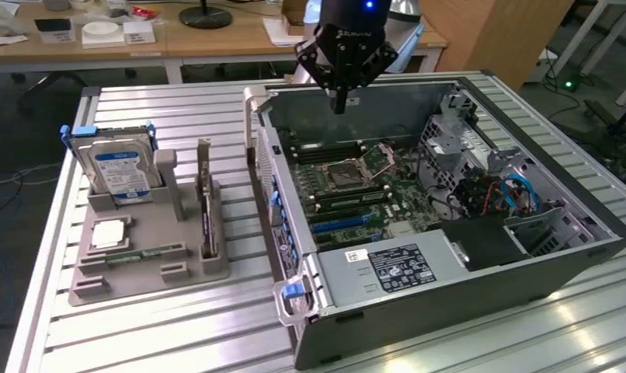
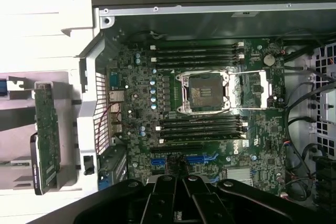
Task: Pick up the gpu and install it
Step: 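Reach for the gpu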
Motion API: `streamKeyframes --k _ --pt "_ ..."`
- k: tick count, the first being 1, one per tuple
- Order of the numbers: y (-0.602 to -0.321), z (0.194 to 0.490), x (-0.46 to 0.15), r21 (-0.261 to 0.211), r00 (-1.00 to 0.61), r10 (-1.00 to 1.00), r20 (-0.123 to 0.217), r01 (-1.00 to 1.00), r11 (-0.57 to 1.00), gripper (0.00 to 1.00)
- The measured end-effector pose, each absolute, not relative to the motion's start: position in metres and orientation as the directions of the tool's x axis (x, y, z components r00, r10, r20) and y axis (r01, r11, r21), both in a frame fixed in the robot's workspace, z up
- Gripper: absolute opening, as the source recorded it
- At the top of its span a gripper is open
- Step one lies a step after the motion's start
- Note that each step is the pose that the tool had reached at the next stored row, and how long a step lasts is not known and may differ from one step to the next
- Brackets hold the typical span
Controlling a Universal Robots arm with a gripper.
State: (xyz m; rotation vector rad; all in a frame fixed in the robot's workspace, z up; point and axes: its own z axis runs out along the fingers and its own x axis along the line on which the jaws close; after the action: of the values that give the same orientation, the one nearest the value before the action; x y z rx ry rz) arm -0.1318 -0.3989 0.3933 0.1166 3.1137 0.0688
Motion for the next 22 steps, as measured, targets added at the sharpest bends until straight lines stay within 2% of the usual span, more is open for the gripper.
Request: streamKeyframes --k 22 --pt "-0.399 0.393 -0.152 0.045 -0.997 0.075 -0.023 0.074 0.996 0.11"
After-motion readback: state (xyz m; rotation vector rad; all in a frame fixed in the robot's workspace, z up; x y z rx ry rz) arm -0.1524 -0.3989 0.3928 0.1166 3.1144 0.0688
